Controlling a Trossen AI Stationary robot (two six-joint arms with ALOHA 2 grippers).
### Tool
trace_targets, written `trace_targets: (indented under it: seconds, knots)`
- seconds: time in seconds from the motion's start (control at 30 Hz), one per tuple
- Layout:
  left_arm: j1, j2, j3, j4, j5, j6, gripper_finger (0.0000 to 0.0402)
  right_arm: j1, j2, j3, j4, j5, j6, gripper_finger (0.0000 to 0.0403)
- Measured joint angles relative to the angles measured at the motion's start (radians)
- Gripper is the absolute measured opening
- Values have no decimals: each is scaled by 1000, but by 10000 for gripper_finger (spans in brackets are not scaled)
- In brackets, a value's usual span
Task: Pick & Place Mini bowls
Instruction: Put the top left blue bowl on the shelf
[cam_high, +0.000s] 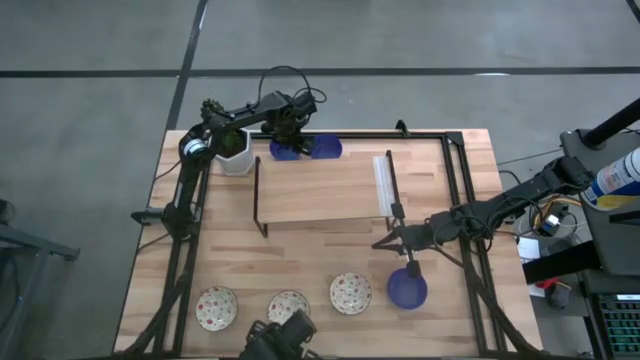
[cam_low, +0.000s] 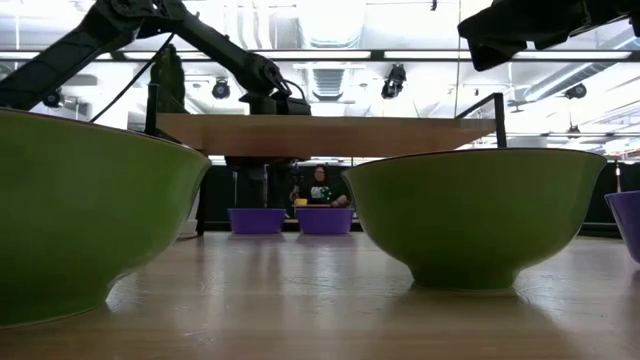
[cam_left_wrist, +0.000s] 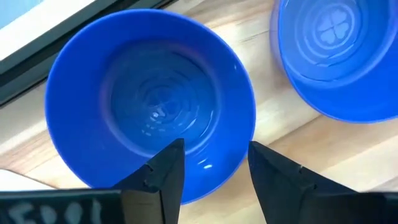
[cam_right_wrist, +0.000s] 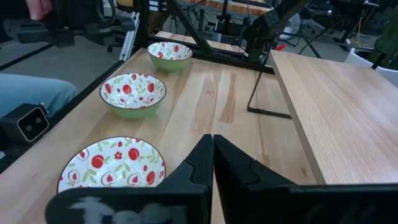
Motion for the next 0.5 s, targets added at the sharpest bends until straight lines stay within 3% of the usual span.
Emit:
trace_targets:
  seconds: [0.5]
  knots:
    - [0,0,-6,86,-1,-175,169,0,0,-4,0,0,0,8]
